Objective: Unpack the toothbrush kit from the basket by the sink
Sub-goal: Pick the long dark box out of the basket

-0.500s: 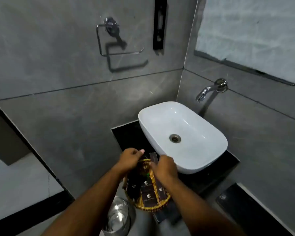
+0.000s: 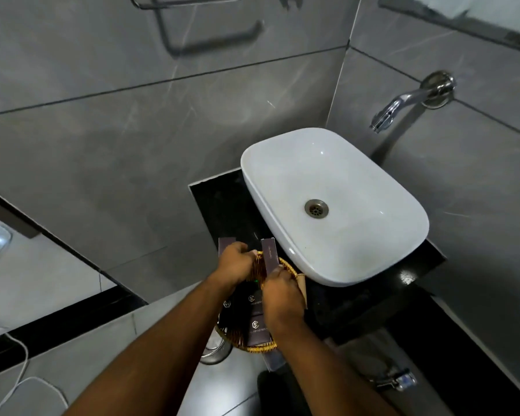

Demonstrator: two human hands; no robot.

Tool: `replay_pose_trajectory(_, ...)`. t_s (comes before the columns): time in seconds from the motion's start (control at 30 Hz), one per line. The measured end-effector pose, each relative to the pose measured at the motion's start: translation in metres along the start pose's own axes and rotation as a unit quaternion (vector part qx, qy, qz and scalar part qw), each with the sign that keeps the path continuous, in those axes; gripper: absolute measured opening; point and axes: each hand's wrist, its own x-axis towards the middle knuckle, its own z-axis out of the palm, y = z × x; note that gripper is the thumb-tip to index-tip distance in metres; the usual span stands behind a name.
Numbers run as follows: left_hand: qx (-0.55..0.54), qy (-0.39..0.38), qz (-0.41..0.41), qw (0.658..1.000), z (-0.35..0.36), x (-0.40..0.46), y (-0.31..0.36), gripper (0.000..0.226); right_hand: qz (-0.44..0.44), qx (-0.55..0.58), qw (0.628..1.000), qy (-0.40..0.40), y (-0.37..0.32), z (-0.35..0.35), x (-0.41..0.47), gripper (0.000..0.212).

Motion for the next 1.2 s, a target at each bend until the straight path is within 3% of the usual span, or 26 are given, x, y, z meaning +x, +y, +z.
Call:
replay_pose_trajectory(0.1,0.008,0.037,0.009,0.999,0.006,0.007,0.009,0.054,0.019,0.033,0.999,0.018,0.003,-0.007,0.008,0.034)
replay_pose_trajectory(0.23,-0.097,0.045,0.033,0.994,-0.001,0.011,0.025,0.055,0.010,0.119,0.992,0.050,0.009,-0.019,0.008,0.041)
replay_pose_trajectory(0.43,-0.026,0.079,0.127,0.988,-0.030,0.000,0.066,0.013,-0.002,0.238,0.967,0.087,0.002,-0.045,0.002,0.034)
replay_pose_trajectory(0.63,0.048,0.106,0.210,0.971,-0.053,-0.014,0.099,0.025,-0.031,0.273,0.950,0.149,-0.019,-0.069,0.002,0.046)
replay_pose_trajectory(0.8,-0.014,0.126,0.235,0.964,-0.065,-0.025,0.105,0.046,-0.042,0.279,0.944,0.170,-0.023,-0.076,-0.005,0.048)
replay_pose_trajectory(1.0,-0.140,0.081,0.236,0.958,-0.073,-0.058,0.108,0.031,-0.054,0.324,0.928,0.178,-0.025,-0.081,-0.016,0.050)
replay_pose_trajectory(1.07,-0.128,0.043,0.263,0.955,-0.076,-0.073,0.102,0.028,-0.062,0.331,0.924,0.180,-0.026,-0.083,-0.020,0.049)
replay_pose_trajectory(1.13,-0.102,0.008,0.280,0.955,-0.076,-0.082,0.092,0.040,-0.067,0.335,0.923,0.177,-0.027,-0.083,-0.021,0.047)
replay_pose_trajectory(1.2,-0.096,0.013,0.290,0.952,-0.074,-0.088,0.085,0.030,-0.070,0.339,0.923,0.171,-0.028,-0.085,-0.025,0.047)
